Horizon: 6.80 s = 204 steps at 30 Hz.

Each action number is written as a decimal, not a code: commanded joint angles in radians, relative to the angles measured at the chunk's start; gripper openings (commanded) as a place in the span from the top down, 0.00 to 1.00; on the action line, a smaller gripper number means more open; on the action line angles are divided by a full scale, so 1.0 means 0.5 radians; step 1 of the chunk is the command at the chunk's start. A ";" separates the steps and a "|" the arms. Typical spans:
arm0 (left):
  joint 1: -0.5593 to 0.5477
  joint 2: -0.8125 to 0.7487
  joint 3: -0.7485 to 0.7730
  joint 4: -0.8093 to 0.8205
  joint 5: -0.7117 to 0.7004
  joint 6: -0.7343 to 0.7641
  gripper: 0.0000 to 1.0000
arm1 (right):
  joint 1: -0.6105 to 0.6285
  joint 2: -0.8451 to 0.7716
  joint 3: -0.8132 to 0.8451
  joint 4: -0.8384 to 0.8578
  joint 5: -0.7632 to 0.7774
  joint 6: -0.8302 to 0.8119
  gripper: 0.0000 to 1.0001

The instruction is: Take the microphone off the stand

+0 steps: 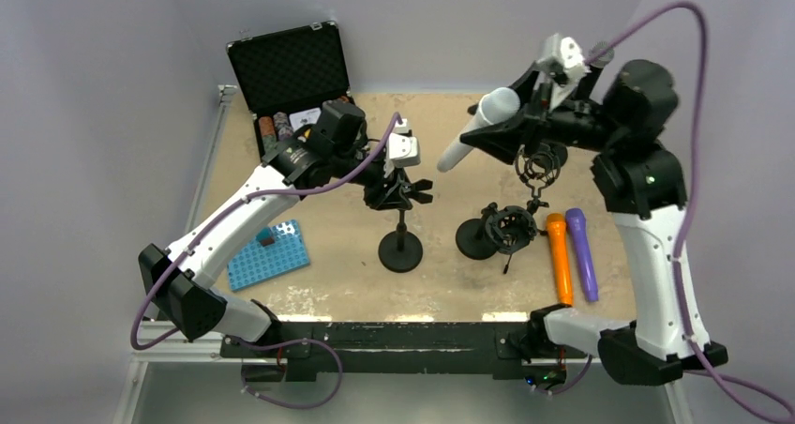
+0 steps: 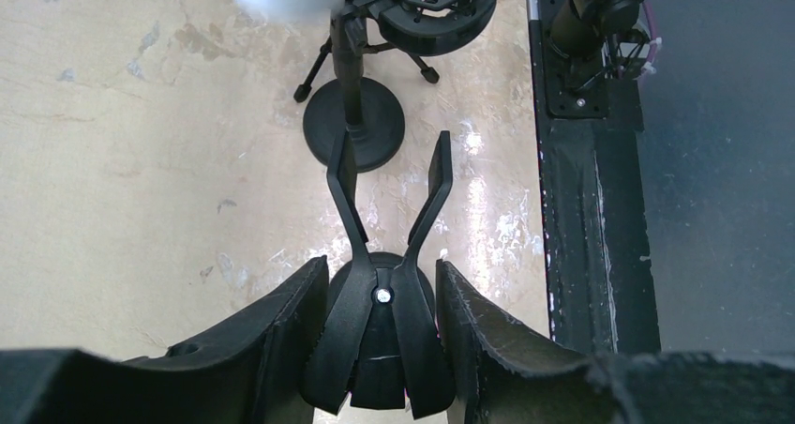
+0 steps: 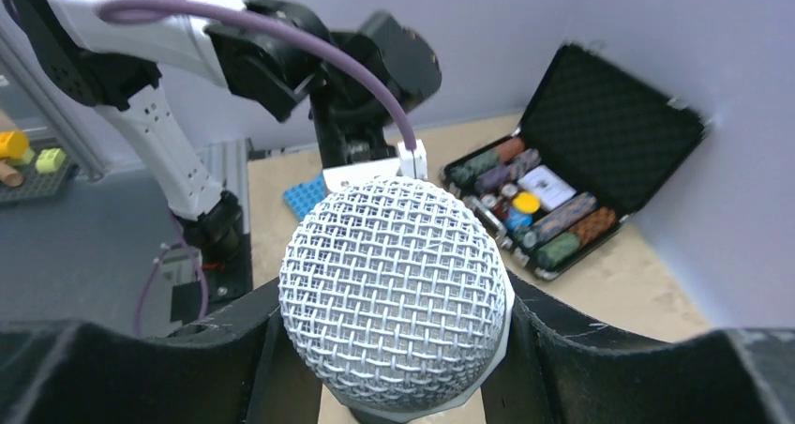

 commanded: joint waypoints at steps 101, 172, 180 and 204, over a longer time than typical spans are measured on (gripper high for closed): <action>-0.004 -0.313 0.253 0.094 -0.463 -0.328 0.00 | -1.667 1.384 -0.838 -0.911 1.834 -0.767 0.22; 0.033 -0.356 -0.063 0.154 -0.074 -0.323 0.29 | 0.516 0.234 -0.103 -0.829 0.418 -1.035 0.18; 0.045 -0.370 -0.148 0.278 0.059 -0.434 0.43 | 0.637 0.389 -0.122 -0.731 0.490 -0.973 0.26; 0.071 -0.435 -0.959 0.726 -0.034 -0.698 0.65 | 0.742 0.474 -0.373 -0.732 0.557 -1.007 1.00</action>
